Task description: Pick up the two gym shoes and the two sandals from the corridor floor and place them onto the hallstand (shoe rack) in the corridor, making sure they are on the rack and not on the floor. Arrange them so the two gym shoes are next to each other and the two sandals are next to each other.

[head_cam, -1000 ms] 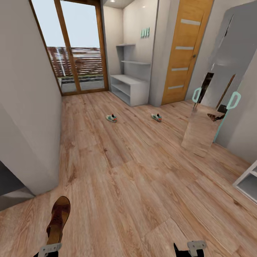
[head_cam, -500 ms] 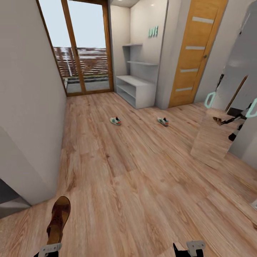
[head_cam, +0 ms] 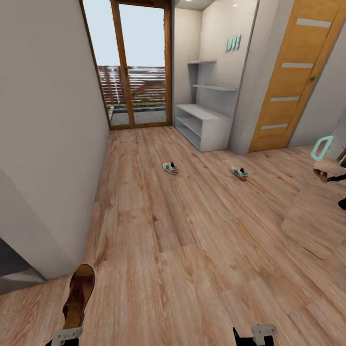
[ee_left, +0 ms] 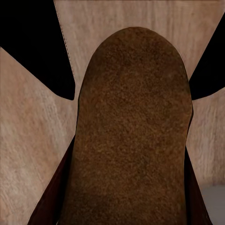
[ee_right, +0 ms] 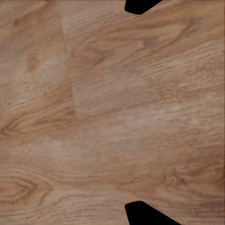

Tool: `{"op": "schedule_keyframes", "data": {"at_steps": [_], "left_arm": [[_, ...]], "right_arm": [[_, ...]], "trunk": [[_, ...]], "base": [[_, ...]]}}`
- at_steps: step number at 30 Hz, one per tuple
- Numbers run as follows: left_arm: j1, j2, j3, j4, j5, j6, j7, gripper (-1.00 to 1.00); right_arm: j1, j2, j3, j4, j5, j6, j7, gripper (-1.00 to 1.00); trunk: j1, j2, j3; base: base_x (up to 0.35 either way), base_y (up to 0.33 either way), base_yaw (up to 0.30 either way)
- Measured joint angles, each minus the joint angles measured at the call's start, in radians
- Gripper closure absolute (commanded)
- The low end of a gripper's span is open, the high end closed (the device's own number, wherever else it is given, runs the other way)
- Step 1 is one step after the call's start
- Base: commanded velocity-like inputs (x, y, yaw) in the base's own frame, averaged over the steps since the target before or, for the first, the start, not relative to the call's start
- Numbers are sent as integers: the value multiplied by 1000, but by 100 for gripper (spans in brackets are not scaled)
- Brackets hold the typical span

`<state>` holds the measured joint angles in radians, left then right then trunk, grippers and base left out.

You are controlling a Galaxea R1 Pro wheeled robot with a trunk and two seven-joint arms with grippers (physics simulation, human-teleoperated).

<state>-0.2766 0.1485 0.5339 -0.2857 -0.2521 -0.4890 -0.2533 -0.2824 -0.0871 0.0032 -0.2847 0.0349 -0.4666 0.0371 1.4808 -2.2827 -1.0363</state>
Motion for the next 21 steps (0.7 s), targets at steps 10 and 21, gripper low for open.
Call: {"op": "schedule_keyframes", "data": {"at_steps": [10,21], "left_arm": [[0,1,0,0,0,0,0,100],[0,1,0,0,0,0,-1,100]], "right_arm": [[0,0,0,0,0,0,0,-100],[0,0,0,0,0,0,0,-100]], "trunk": [[0,0,2],[0,0,2]], "base": [[325,-137,51],[325,-122,1]]}}
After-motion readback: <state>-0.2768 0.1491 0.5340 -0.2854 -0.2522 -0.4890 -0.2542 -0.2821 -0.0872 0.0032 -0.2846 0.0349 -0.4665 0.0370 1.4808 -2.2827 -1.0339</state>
